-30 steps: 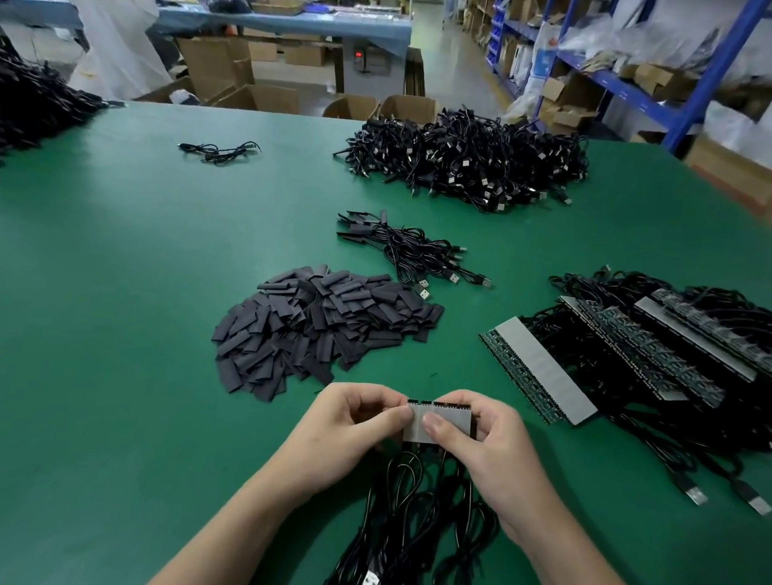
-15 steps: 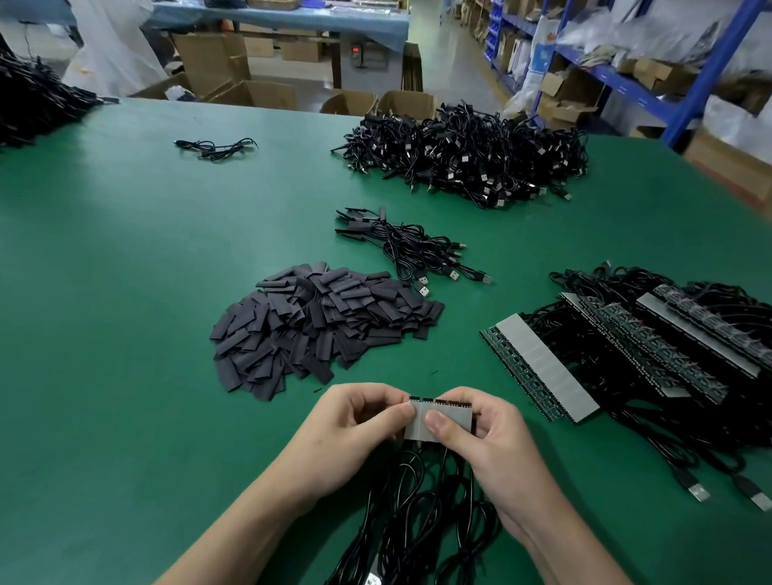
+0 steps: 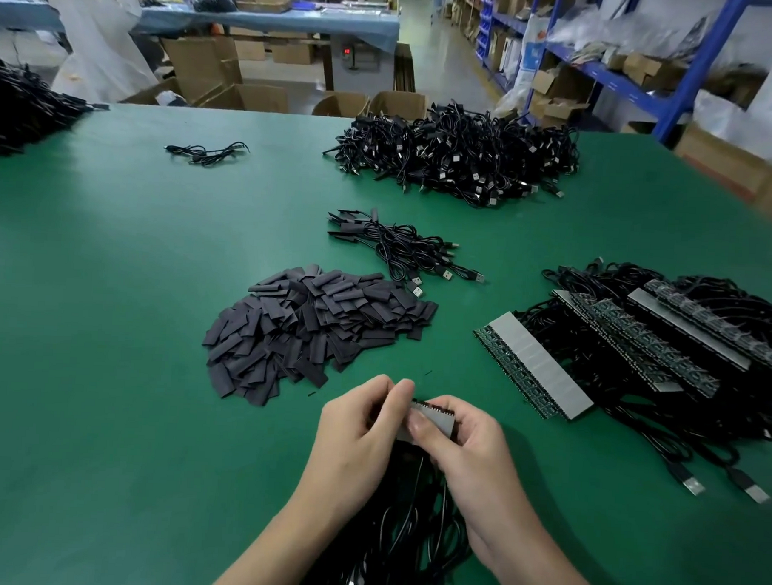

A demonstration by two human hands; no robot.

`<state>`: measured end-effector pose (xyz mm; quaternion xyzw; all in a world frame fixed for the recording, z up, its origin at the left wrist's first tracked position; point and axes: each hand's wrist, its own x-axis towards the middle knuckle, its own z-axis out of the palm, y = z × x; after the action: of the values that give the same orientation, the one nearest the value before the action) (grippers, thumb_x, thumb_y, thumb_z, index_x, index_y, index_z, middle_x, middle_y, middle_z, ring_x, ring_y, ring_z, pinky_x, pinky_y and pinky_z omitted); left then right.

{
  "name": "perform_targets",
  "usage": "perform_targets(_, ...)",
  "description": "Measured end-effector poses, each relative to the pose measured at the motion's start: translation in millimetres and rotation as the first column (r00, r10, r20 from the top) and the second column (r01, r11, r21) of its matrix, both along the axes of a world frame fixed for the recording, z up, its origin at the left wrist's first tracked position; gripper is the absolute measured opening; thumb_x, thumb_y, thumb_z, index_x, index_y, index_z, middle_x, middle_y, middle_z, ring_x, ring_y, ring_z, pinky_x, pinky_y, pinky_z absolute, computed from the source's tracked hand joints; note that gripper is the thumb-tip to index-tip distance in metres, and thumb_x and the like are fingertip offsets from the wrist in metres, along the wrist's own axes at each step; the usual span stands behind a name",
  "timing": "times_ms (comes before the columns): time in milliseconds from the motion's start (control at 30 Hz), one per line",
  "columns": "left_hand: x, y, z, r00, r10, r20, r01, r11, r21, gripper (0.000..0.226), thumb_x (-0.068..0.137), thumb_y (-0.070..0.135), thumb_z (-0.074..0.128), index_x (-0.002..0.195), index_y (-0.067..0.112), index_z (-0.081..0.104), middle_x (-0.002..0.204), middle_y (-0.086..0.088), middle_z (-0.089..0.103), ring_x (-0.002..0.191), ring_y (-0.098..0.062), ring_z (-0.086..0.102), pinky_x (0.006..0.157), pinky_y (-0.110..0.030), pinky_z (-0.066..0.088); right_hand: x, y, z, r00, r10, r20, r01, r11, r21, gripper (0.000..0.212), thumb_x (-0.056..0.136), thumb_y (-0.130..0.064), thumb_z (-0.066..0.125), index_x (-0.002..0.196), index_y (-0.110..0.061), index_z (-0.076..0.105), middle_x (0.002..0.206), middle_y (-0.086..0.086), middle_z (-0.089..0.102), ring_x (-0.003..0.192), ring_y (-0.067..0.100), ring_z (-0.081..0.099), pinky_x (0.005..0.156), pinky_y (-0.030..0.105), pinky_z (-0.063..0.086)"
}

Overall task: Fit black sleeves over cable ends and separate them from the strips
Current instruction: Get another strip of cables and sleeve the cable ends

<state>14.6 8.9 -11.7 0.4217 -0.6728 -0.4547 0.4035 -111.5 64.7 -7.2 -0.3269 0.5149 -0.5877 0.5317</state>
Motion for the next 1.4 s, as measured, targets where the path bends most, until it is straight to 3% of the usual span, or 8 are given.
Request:
perform_targets(167,6,-5,-4,0.994,-0.102,-0.028,0.103,0.994,0.048,0.051,0.098,0.056,0.047,0.068,0.018,0.061,0.060,0.004,0.056,0.057,-0.010,0.050,0.055,-0.027,0.043,5,2,3,0.998,-0.025,0.061,0.022,0.999,0.049,0.012,0.095,-0.012,0.070,0.099,0.000,0.072,0.096,0.022,0.077,0.084,0.030,0.072,0.082,0.043,0.058)
perform_targets(267,9,-6,-3,0.981,-0.184,-0.065,0.190,0.976,0.103,0.050,0.102,0.054,0.045,0.070,0.020,0.063,0.057,-0.001,0.062,0.052,-0.014,0.054,0.052,-0.026,0.042,3,4,7,0.997,0.015,0.081,-0.020,0.998,0.059,0.011,0.090,-0.019,0.074,0.090,-0.008,0.075,0.085,0.016,0.075,0.072,0.022,0.065,0.069,0.034,0.057)
perform_targets(433,7,-4,-5,0.969,-0.198,-0.148,0.220,0.963,0.154,0.056,0.104,0.054,0.043,0.080,0.008,0.065,0.058,-0.007,0.062,0.052,-0.020,0.054,0.053,-0.029,0.042,1,4,10,0.990,0.083,0.116,-0.088,0.995,0.040,0.010,0.083,-0.028,0.075,0.082,-0.018,0.078,0.080,0.010,0.072,0.070,0.020,0.065,0.067,0.034,0.056)
perform_targets(567,7,-3,-4,0.975,-0.174,-0.135,0.192,0.972,0.136,0.052,0.105,0.049,0.042,0.076,0.012,0.063,0.057,-0.005,0.062,0.050,-0.017,0.054,0.051,-0.027,0.042,2,4,10,0.987,0.081,0.136,-0.085,0.996,0.023,0.012,0.082,-0.025,0.076,0.083,-0.014,0.076,0.079,0.010,0.071,0.067,0.018,0.064,0.063,0.028,0.056)
perform_targets(1100,9,0,0,0.979,-0.162,-0.125,0.177,0.978,0.114,0.061,0.104,0.048,0.041,0.080,-0.007,0.053,0.060,-0.007,0.054,0.056,-0.017,0.047,0.054,-0.032,0.037,0,3,6,0.973,0.122,0.197,-0.127,0.992,0.013,0.012,0.081,-0.026,0.082,0.083,-0.015,0.077,0.080,0.013,0.070,0.067,0.019,0.065,0.062,0.027,0.056)
perform_targets(1267,8,1,8,0.980,-0.150,-0.133,0.168,0.977,0.133,0.065,0.103,0.047,0.041,0.074,-0.010,0.045,0.063,-0.023,0.044,0.061,-0.022,0.040,0.057,-0.045,0.034,0,1,5,0.967,0.129,0.220,-0.135,0.991,0.009,0.019,0.075,-0.032,0.084,0.083,-0.016,0.077,0.083,0.013,0.071,0.075,0.019,0.068,0.070,0.028,0.057)
perform_targets(1400,5,1,7,0.987,-0.093,-0.133,0.110,0.986,0.126,0.068,0.100,0.052,0.046,0.075,-0.011,0.050,0.065,-0.011,0.042,0.063,-0.020,0.036,0.058,-0.044,0.031,0,1,5,0.966,0.138,0.218,-0.144,0.989,0.014,0.013,0.084,-0.028,0.081,0.087,-0.016,0.077,0.086,0.012,0.073,0.077,0.019,0.070,0.070,0.028,0.058)
